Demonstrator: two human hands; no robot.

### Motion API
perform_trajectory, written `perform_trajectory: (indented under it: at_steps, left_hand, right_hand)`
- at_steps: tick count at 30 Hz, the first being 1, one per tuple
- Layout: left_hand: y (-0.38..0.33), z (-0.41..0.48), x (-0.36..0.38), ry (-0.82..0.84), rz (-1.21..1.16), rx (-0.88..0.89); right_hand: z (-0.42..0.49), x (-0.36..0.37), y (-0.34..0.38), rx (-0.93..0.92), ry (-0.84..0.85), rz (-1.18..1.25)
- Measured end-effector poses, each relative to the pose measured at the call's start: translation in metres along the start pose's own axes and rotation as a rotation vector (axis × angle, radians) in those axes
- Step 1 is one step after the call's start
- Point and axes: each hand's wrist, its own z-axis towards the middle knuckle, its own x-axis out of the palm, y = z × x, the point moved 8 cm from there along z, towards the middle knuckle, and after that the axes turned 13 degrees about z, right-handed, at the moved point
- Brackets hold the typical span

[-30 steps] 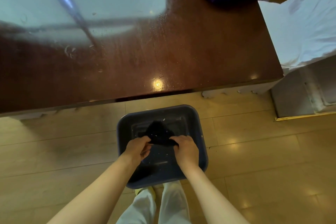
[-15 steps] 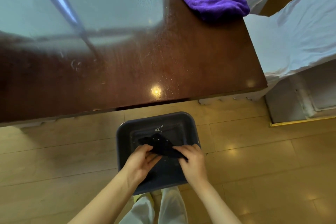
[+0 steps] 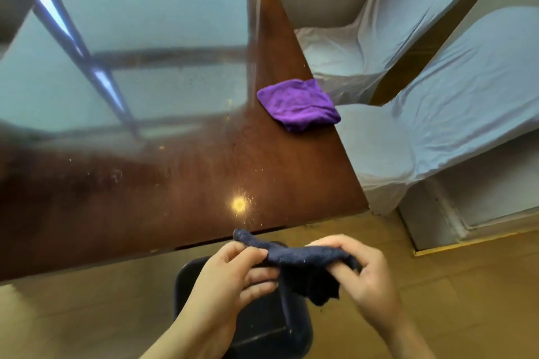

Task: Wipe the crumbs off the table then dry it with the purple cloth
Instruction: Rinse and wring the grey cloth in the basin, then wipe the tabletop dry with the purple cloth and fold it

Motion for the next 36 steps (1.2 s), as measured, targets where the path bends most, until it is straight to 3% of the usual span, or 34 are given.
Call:
perform_trajectory:
  at_steps: [4,7,14,18,23,26,29,33,36]
  left_hand:
    - [-0.052,0.01,0.038,0.01,-0.143,-0.025]
    - [-0.082,0.041,0.065,0.014,-0.207,-0.093]
    - [-0.125,0.14,0.096,-0.059,-0.025,-0.113]
    - [-0.131,0.183,0.095,-0.145,0.311,0.005]
    - [-0.144,0.194,0.095,-0.249,1.138,0.451]
    - [-0.136,0.189,0.11,-0.196,1.475,0.67]
    - [-0.144,0.188,0.104,-0.269,1.533,0.763]
    - [-0.184,0.191,0.084,-0.506,1.421,0.851]
    - [-0.198,0.208,0.086,-0.493,1.499,0.835]
  right_hand:
    - [0.048,-0.028,0.033,-0.011,-0.057,0.062]
    - [0.093,-0.051,0.018,0.12,-0.114,0.114]
    - [0.182,-0.087,-0.043,0.315,-0.199,0.049]
    - [0.213,-0.106,-0.067,0.307,-0.208,-0.197]
    - [0.222,-0.117,-0.065,0.168,-0.267,-0.56]
    - [0.225,-0.103,-0.063,0.017,-0.146,-0.812]
    - [0.23,-0.096,-0.069,-0.005,-0.037,-0.914]
    - [0.252,-0.101,-0.041,-0.162,-0.161,-0.86]
    - [0.275,-0.078,-0.034,-0.279,0.044,-0.92]
